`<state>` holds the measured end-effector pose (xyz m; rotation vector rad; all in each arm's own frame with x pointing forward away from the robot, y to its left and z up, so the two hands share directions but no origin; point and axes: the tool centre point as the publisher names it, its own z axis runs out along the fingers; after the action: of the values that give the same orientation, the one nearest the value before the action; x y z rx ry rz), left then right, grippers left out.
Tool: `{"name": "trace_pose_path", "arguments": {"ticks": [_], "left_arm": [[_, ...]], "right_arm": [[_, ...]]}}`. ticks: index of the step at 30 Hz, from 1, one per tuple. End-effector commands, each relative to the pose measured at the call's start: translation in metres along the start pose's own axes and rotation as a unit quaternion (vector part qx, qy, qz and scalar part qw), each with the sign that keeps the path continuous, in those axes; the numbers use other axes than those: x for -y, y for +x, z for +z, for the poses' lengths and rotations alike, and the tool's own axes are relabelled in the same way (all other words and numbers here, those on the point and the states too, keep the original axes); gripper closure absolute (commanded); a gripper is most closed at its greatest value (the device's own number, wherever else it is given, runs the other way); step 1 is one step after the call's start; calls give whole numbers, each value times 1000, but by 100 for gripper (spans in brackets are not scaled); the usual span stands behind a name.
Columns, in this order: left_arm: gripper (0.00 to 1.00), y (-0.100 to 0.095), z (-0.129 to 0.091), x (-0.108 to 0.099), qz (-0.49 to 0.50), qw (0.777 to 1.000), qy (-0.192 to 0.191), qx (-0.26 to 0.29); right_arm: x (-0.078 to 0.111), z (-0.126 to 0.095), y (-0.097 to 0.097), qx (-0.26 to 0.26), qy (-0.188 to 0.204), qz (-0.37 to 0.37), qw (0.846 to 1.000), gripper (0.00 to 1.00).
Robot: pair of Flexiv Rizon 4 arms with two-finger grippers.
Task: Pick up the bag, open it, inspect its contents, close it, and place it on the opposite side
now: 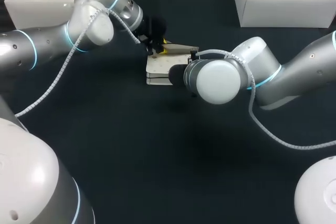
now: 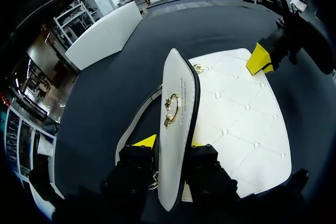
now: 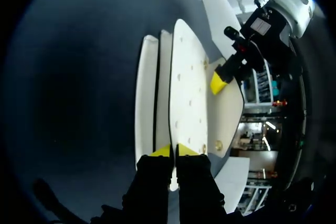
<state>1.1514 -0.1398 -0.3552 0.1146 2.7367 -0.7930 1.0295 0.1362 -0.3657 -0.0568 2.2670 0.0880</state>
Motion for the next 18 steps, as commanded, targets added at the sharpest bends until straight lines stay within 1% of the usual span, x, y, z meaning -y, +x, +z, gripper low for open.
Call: {"name": "trace_pose_path", "arguments": {"ticks": [1,3,6,7,8,18], "left_arm": [[74,-4,6,-2,-2,1000,-2,-2],[76,-5,7,-4,-4,1000,-3,-3],[86,-6,7,-5,-6,1000,-4,-4],[97,-6,8,-6,-7,1000,-4,-5],[100,-6,8,-6,-8,1000,-4,-5],[100,-8,8,-7,-14,1000,3,-8]], "right_arm": [[2,1,4,62,-5,0,998,100],[2,1,4,62,-5,0,998,100],[2,1,4,62,-5,0,998,100],[2,1,4,62,-5,0,998,100],[2,1,4,62,-5,0,998,100],[2,1,4,62,-5,0,998,100]]}}
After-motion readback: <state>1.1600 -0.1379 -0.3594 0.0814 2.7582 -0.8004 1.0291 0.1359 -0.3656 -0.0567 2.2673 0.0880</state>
